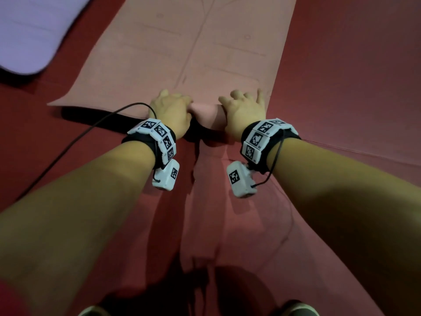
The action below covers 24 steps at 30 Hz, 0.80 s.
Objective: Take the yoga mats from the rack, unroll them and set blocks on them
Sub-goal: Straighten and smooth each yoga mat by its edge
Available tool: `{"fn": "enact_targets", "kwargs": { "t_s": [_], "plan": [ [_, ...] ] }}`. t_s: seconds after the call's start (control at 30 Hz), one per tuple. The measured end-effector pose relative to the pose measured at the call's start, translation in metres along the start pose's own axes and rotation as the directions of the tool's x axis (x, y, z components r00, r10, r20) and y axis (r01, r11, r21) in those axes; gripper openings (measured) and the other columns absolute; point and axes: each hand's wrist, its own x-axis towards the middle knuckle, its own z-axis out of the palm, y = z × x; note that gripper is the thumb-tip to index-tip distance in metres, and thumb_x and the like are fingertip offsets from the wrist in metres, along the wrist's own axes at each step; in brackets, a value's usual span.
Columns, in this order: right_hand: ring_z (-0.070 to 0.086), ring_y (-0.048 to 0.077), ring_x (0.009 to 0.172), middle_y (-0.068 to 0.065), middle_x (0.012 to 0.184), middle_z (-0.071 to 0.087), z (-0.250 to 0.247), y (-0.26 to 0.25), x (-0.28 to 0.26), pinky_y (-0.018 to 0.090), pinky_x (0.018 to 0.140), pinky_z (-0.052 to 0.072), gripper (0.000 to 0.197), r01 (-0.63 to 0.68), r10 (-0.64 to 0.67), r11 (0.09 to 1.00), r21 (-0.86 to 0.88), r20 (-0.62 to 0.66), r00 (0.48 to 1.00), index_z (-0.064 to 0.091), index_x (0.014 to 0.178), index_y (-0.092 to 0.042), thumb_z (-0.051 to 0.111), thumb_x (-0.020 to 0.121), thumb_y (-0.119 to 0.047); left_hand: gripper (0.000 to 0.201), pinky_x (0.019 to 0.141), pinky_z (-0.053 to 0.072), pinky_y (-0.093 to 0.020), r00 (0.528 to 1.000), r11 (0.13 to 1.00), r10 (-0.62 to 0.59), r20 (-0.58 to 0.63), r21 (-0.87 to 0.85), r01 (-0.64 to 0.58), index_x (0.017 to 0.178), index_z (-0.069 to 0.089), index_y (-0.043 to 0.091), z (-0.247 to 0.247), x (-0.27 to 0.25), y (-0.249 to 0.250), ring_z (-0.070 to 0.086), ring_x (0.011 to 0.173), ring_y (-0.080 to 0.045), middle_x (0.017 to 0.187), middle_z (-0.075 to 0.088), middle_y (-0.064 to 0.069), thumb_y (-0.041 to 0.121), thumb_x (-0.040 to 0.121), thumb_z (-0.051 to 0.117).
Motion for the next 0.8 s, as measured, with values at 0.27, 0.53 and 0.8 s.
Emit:
{"fn": "enact_targets", "kwargs": {
  "t_s": [0.27, 0.53, 0.8],
  "plan": [
    [0.045, 0.030, 0.120, 0.007, 0.129, 0.046, 0.010, -0.011, -0.008, 0.046, 0.096, 0.039, 0.086, 0.057, -0.061, 0.993, 0.099, 0.035, 0.998, 0.040, 0.139, -0.027, 0.077, 0.067, -0.056, 0.024, 0.078, 0.042, -0.041, 0.998, 1.000, -0.015, 0.057, 0.010, 0.015, 0.113, 0.062, 0.021, -0.001, -0.001, -0.001, 0.048, 0.110, -0.035, 0.113, 0.066, -0.003, 0.022, 0.092, 0.051],
    [0.058, 0.030, 0.107, 0.005, 0.116, 0.059, 0.000, -0.009, 0.001, 0.036, 0.075, 0.036, 0.038, 0.041, -0.047, 0.993, 0.107, 0.050, 0.998, 0.053, 0.122, -0.022, 0.061, 0.086, -0.013, 0.027, 0.073, 0.046, -0.036, 0.972, 0.999, 0.033, 0.232, 0.028, -0.041, 0.108, 0.065, 0.024, -0.014, 0.010, 0.004, 0.059, 0.098, -0.035, 0.100, 0.067, -0.006, 0.032, 0.083, 0.063],
    [0.059, 0.029, 0.094, 0.005, 0.108, 0.061, -0.001, -0.009, 0.001, 0.036, 0.070, 0.040, 0.027, 0.033, -0.047, 0.994, 0.109, 0.122, 0.991, 0.059, 0.113, -0.023, 0.051, 0.091, -0.009, 0.052, 0.066, 0.042, -0.033, 0.925, 0.983, 0.164, 0.342, 0.026, -0.184, 0.108, 0.062, 0.029, -0.012, 0.010, 0.021, 0.056, 0.089, -0.026, 0.094, 0.063, 0.000, 0.070, 0.077, 0.060]
  ]
}}
